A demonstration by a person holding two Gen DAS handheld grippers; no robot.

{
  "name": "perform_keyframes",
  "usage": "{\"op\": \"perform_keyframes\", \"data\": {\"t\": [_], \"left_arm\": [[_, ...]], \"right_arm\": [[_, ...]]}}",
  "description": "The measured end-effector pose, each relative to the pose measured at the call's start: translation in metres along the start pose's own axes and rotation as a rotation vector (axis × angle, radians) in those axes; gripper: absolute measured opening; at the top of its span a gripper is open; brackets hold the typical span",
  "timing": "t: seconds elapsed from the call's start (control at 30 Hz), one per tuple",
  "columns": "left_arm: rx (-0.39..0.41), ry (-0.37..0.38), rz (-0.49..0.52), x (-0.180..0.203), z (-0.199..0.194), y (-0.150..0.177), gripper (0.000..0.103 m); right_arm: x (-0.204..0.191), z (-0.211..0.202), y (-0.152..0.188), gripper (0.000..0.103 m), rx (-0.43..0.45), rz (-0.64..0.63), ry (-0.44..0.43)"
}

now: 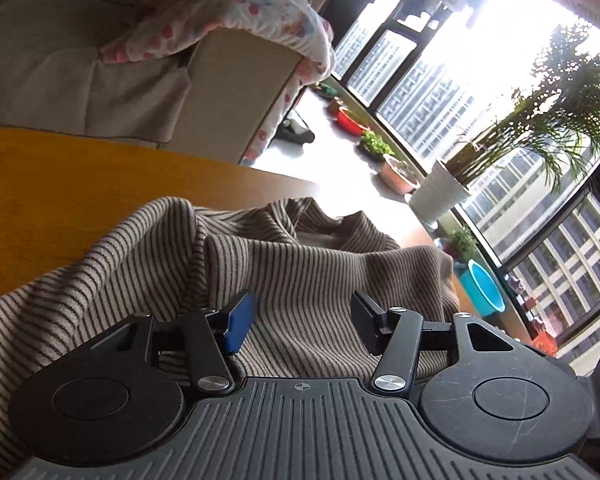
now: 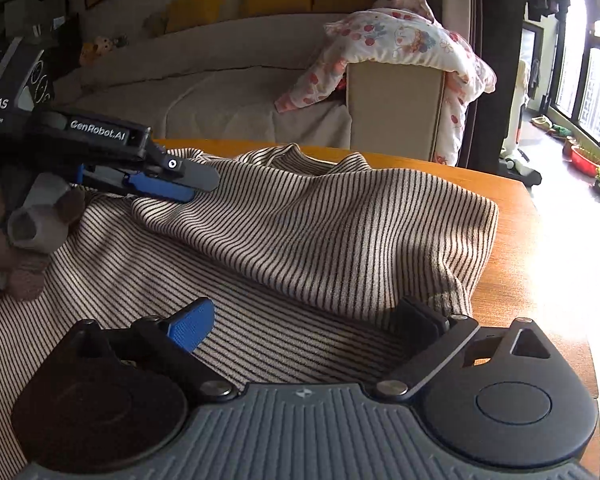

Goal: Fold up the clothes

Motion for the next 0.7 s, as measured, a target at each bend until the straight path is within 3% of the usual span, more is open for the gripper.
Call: {"op": "perform_keyframes", "data": {"t": [0.13,0.2,0.37,0.47,0.57,0.7], "left_arm": [[-0.01,-0.006,-0.011,-0.006,-0.003,-0.007,0.05],[-0.003,-0.015,0.031,0.001,-0.016,-0.004,0.059],[0.025,-0.057,0.309,0.033,-0.095,0.026,0.077],[0.05,-0.175,0.492,0.037,-0.149,0.054,0.086],[0.062,-0.32,0.648,0.031,-0.198,0.085,0.087],[0.041,-0.443,0.688,0.006,-0.233,0.114,0.087]], "right_arm": [[-0.004,0.003,0.002,0.103,-0.018,-0.003,0.014],[-0.005,0.004,0.002,0.103,-0.02,-0.004,0.02],[-0.007,0.008,0.003,0.103,-0.029,-0.022,0.03],[-0.008,0.008,0.003,0.103,-0.03,-0.025,0.027],[-0.009,0.009,0.002,0.103,-0.03,-0.031,0.034],[-0.011,0.01,0.001,0.103,-0.019,-0.039,0.048]]}}
Point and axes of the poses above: each gripper's, at about its wrist camera, not at the fingertips, and z roughly the way its jaws point, x to its right, y to its underside, the point moved 4 cm from there along z, roughly the way its jaws point, and after that the axes turned 4 degrees about z, right-handed, at the moved point
